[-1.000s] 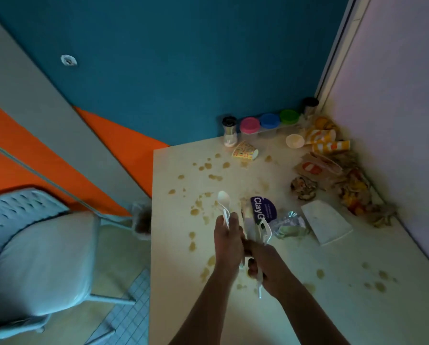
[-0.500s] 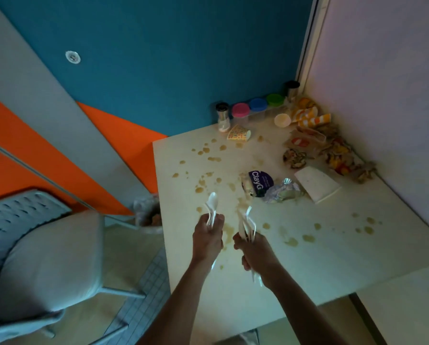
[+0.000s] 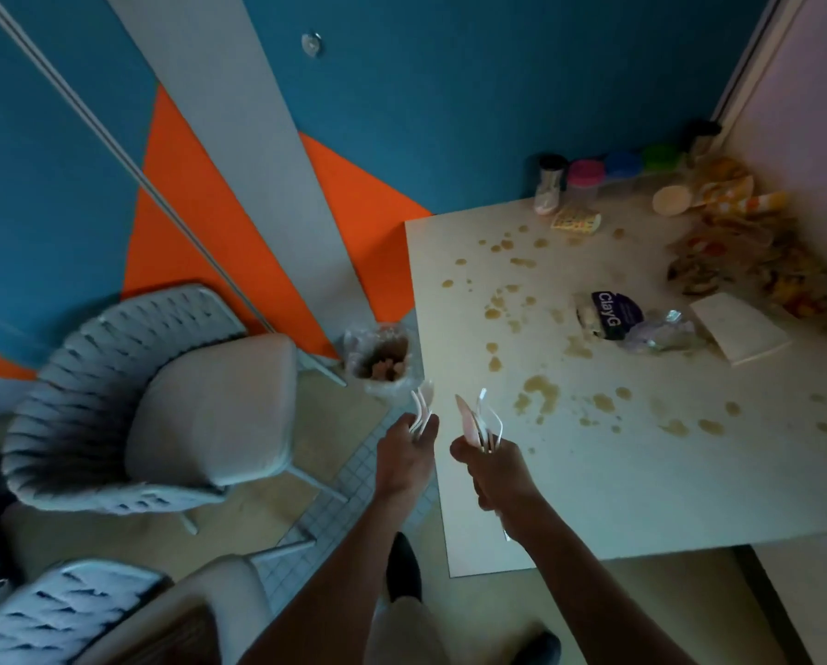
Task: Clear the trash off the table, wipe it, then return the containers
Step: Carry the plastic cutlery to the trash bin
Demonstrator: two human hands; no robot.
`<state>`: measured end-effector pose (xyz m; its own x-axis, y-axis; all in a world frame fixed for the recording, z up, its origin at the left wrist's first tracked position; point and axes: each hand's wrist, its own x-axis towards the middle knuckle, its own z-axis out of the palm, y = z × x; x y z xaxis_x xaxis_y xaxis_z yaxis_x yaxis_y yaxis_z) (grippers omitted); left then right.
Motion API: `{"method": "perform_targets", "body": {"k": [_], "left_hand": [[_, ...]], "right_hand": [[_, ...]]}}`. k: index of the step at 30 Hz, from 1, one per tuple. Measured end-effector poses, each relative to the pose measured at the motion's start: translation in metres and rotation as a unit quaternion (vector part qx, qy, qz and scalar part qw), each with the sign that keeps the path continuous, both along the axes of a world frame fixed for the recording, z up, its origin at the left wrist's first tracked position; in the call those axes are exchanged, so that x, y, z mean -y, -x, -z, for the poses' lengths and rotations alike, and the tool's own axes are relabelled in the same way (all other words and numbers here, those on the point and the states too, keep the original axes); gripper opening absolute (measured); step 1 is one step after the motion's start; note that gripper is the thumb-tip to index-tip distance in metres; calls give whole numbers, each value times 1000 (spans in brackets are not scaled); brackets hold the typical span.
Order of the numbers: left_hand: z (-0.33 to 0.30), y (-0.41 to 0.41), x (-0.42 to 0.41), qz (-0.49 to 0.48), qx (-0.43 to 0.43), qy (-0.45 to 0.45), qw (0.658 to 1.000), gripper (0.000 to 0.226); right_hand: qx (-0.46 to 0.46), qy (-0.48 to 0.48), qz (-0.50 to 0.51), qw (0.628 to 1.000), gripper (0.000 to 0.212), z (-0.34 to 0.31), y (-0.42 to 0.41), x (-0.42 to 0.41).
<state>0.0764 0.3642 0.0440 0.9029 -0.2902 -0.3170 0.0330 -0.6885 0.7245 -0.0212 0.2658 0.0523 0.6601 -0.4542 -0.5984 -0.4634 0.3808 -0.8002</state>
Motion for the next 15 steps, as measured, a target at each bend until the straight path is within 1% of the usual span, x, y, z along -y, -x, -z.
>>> {"method": "perform_targets", "body": {"k": [2,5,9,15], "left_hand": [[6,-20,-23,-12,6,-2,1000,35],[20,-59,-55,-29,0,0,1000,35],[37,-114,-91,-18,-26,-10,999,37],[47,-197,-122,13,-42,-28,999,35]], "right_hand": [[-2,-2,-12,1000,12,4,-23,-19],[-10,-4,-22,1000,20,13,-68,-47],[-34,-23,-4,999,28,29,-127,-80],[-78,-50,23,995,30,51,-209,-112]]}}
